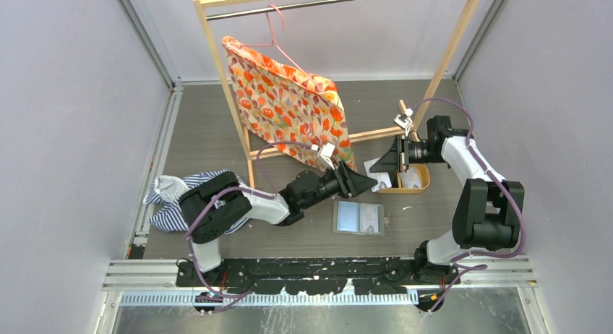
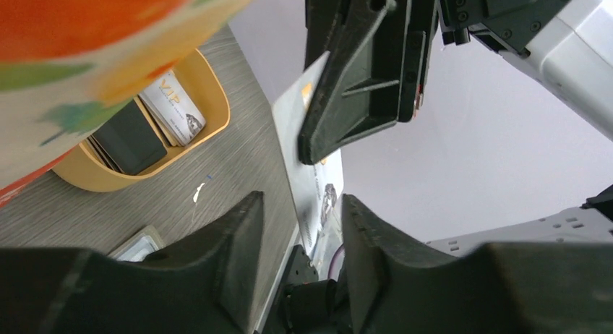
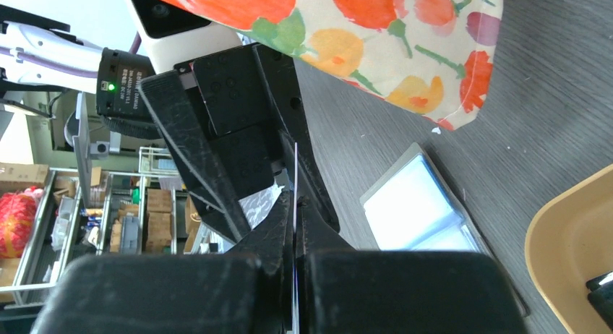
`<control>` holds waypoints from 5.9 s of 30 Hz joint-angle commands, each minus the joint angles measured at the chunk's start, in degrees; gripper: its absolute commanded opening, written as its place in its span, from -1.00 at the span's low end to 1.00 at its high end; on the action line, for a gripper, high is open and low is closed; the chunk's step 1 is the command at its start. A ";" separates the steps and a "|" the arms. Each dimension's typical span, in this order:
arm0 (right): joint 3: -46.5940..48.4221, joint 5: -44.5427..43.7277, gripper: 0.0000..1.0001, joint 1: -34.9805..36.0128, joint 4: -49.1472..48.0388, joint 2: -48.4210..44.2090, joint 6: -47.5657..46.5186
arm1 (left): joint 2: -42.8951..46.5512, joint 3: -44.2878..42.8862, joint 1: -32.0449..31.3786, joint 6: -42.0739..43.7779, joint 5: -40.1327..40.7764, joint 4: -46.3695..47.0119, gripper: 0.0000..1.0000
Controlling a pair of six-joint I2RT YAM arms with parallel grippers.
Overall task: Put the credit cards into the card holder
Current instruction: Pick up the credit card from the storage box, then insert the credit card into the card holder.
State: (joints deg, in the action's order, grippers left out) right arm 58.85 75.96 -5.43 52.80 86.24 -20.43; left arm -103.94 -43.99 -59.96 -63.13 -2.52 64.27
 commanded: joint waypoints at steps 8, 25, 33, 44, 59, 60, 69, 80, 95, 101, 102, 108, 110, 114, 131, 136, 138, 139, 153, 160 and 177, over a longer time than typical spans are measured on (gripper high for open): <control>2.84 1.67 -0.97 1.46 5.02 -0.70 -6.55 | -1.98 -1.28 -0.13 -2.33 1.21 7.86 -0.92; 8.24 -15.41 0.25 -2.06 27.98 -3.09 -38.84 | 8.64 15.96 0.69 1.05 -16.92 3.66 -0.99; -3.97 -26.77 -0.12 6.22 18.43 -11.18 -46.34 | 10.12 17.42 3.27 3.36 -31.27 -8.37 -0.99; -14.16 -41.48 -0.97 21.33 -0.73 -15.26 -43.36 | 3.11 11.35 6.99 0.16 -37.64 -16.39 -0.99; -16.92 -48.89 -0.97 26.35 -6.62 -12.30 -42.66 | -3.32 1.33 9.81 4.08 -41.67 -32.42 -1.00; -16.92 -49.07 -0.97 26.55 -6.58 -12.09 -42.59 | -3.43 1.02 9.94 4.26 -41.39 -32.91 -0.99; -16.58 -51.11 -0.97 28.23 -6.65 -9.42 -42.42 | -5.48 -2.95 10.22 5.79 -40.76 -38.42 -0.99; -16.48 -54.13 -0.97 30.11 -6.51 -6.21 -42.24 | -6.39 -3.90 10.48 5.27 -40.54 -39.51 -0.99; -16.30 -54.61 -0.97 30.88 -6.38 -5.48 -41.97 | -8.91 -5.61 10.48 2.26 -40.63 -36.48 -0.99; -16.19 -54.61 -0.97 31.07 -6.44 -5.60 -41.89 | -9.16 -6.58 10.48 1.85 -39.54 -37.24 -0.99; -16.22 -54.61 -0.97 31.04 -6.44 -5.56 -41.89 | -9.19 -6.70 10.48 1.84 -39.31 -37.28 -0.99; -16.14 -54.52 -0.97 31.13 -6.47 -5.49 -41.80 | -9.96 -7.16 10.32 1.40 -38.44 -36.33 -0.99; -16.03 -54.43 -0.97 31.18 -6.47 -5.42 -41.67 | -10.20 -7.24 10.14 0.91 -37.90 -35.52 -0.99; -16.05 -54.43 -0.97 31.28 -6.43 -5.37 -41.54 | -10.49 -6.90 9.50 -0.47 -36.17 -33.80 -0.99; -15.85 -54.52 -0.97 31.52 -6.43 -5.03 -41.07 | -12.39 -4.91 6.53 -3.41 -31.84 -26.78 -0.99; -15.68 -54.44 -0.97 31.60 -6.46 -4.85 -40.86 | -12.38 -4.27 5.38 -4.13 -30.19 -25.73 -0.99; -15.63 -54.35 -0.95 31.63 -6.43 -4.92 -40.67 | -12.41 -4.34 4.82 -4.32 -29.64 -25.71 -0.96; -15.52 -54.17 -0.94 31.61 -6.35 -4.94 -40.51 | -12.48 -4.47 4.56 -4.55 -29.45 -25.82 -0.94; -12.59 -44.83 -0.70 25.69 1.19 -11.71 -43.69 | -8.14 -4.83 4.11 -1.43 -25.58 -34.83 -0.39; -13.19 -44.40 -0.70 24.73 2.40 -11.53 -46.39 | -5.76 -6.53 4.08 1.74 -23.79 -42.34 -0.21; -16.04 -42.20 -0.68 25.95 4.56 -12.20 -55.07 | -1.00 -11.04 1.67 5.48 -14.87 -56.70 -0.10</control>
State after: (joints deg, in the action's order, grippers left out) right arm 43.09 32.08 19.92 56.14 75.57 -71.88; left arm -108.09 -54.04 -57.58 -59.90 -22.63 13.72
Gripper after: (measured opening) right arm 0.160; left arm 0.444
